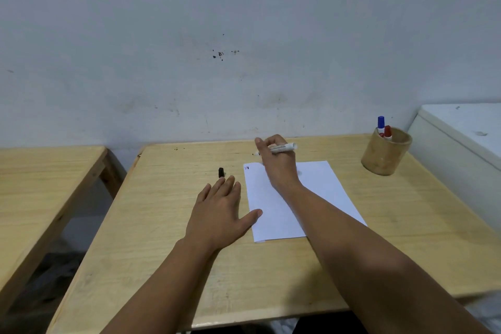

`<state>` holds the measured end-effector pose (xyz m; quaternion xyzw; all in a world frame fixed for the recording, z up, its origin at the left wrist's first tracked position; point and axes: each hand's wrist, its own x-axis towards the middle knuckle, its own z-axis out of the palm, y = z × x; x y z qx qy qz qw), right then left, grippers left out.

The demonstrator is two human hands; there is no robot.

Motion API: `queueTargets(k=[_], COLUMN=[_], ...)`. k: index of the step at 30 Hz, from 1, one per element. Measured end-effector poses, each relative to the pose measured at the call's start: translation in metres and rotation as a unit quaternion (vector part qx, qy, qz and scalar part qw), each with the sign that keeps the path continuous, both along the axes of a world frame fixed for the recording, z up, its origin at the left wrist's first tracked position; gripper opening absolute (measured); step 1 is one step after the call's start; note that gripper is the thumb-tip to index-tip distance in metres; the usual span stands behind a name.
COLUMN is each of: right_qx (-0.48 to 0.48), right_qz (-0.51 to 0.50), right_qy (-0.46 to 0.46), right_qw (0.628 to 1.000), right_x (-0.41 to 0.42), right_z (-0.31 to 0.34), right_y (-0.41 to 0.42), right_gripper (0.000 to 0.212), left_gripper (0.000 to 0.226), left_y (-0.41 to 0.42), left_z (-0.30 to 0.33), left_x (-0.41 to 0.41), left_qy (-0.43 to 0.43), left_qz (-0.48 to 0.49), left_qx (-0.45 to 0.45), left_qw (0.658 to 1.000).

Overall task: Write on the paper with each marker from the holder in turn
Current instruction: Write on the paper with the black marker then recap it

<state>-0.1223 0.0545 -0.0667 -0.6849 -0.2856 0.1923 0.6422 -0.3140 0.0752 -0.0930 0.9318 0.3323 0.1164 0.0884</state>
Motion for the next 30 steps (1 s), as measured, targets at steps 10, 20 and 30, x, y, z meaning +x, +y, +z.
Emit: queueTargets(k=[10,20,30], right_qx=[0.059,-0.013,0.008], right_qz=[0.016,0.055,0.082], right_qy=[0.185,0.101,-0.018], right_qw=[0.981,0.993,0.996], right_x=[0.044,0.05,0.026], right_z=[0.057,0.063,0.068], right_y=[-0.041,-0.097,-0.133], right_gripper=[0.057,0.013,0.017], left_gripper=[0.047,0.019,0.012], left_y=[0.018,0.043,-0.008], left_z=[0.024,0.037,0.119], left_x=[0.01,0.031,0.054], left_qy=[-0.245,-0.212,-0.44], left_qz=[0.108,0.168,0.133], left_qx=[-0.053,-0.166,-0.49], left_qw=[0.962,0.948,0.741])
